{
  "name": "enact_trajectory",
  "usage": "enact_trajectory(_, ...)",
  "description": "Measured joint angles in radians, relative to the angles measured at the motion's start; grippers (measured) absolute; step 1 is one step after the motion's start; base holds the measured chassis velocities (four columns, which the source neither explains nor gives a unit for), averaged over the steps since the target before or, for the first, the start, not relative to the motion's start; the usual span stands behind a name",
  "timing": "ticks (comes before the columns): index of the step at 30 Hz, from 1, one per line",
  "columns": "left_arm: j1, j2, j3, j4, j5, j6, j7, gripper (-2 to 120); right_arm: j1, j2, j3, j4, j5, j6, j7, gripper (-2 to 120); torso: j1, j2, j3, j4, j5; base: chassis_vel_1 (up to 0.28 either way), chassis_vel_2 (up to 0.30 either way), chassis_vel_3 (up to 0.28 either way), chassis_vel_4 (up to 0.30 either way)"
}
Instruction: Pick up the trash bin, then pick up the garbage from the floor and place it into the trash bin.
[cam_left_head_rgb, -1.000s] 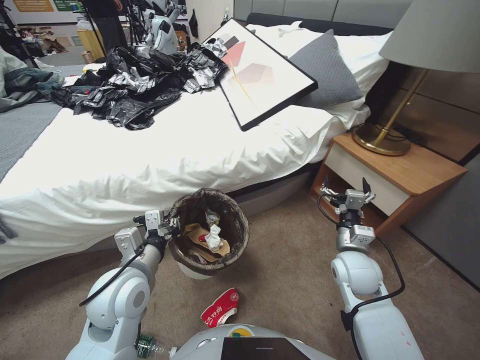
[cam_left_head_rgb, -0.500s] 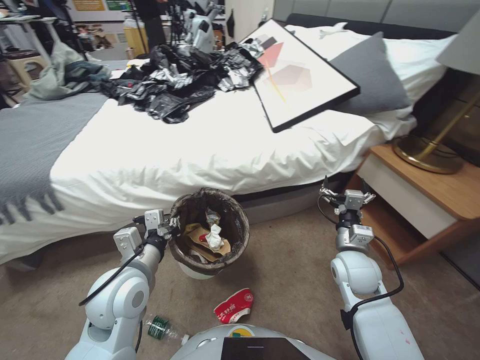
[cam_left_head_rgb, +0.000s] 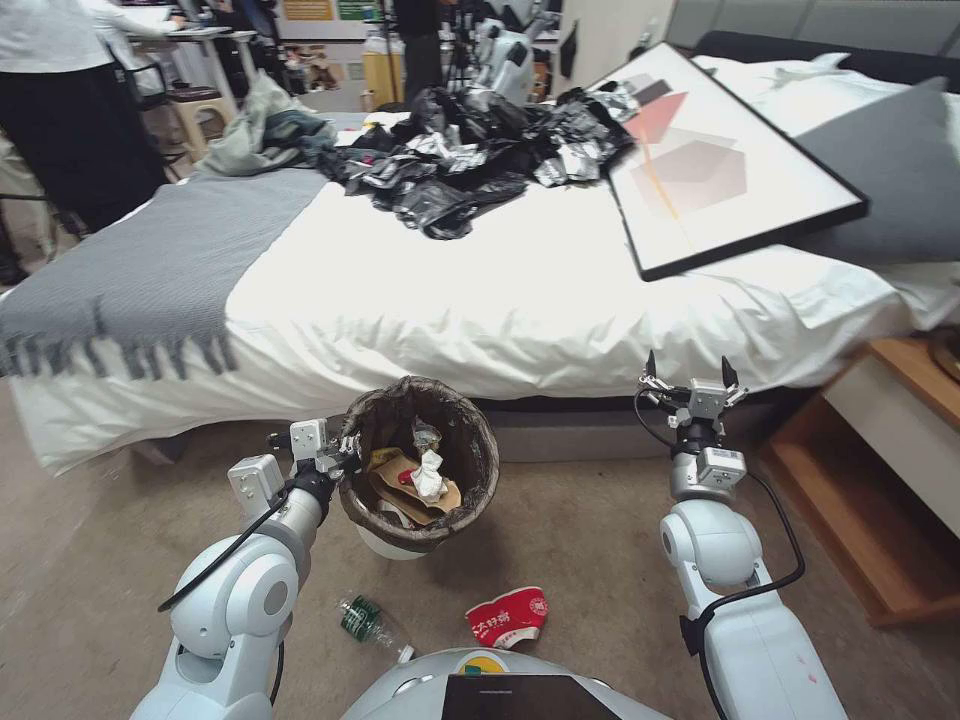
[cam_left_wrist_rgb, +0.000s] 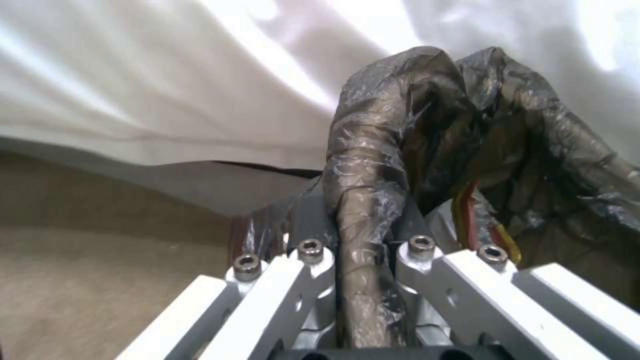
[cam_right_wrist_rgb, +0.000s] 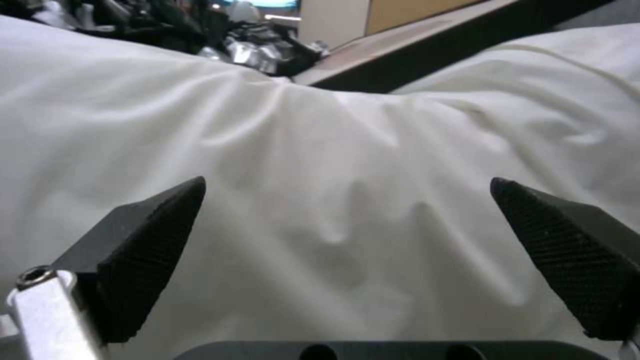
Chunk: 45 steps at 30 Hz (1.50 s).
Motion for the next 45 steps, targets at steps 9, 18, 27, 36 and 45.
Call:
enact_trajectory(9,0.006,-0.004,-0.001,-0.001,0.019,0.000,0.018,5,0.006,0.000,-0.005,-0.013,0.003,0.004,0.005,100,0.000,0.000,0.000,0.0003,0.0000,0.031,0.029,0.028,0.032)
enact_trajectory(18,0.014,0.002,-0.001,-0.003,0.042,0.000,0.026,5,-0.010,0.008,-0.014,-0.009,-0.002,-0.013,0.019,100,0.000,0.000,0.000,-0.0001,0.0000,0.000,0.000,0.000,0.000)
enact_trajectory(27,0.015,-0.001,-0.001,-0.001,0.048,0.000,0.029,5,-0.011,0.013,-0.016,-0.005,-0.003,-0.012,0.015,100,0.000,0.000,0.000,-0.0001,-0.0001,0.070,-0.067,-0.072,0.067)
enact_trajectory(36,0.014,-0.002,0.000,0.000,0.049,0.000,0.029,5,-0.008,0.013,-0.018,-0.012,-0.003,-0.008,0.018,100,0.000,0.000,0.000,-0.0001,0.0001,0.201,-0.211,-0.211,0.224)
enact_trajectory(45,0.015,-0.003,-0.001,0.003,0.048,0.000,0.027,5,-0.003,-0.001,-0.040,-0.002,0.030,-0.012,0.024,100,0.000,0.000,0.000,-0.0002,-0.0002,0.270,-0.259,-0.275,0.280)
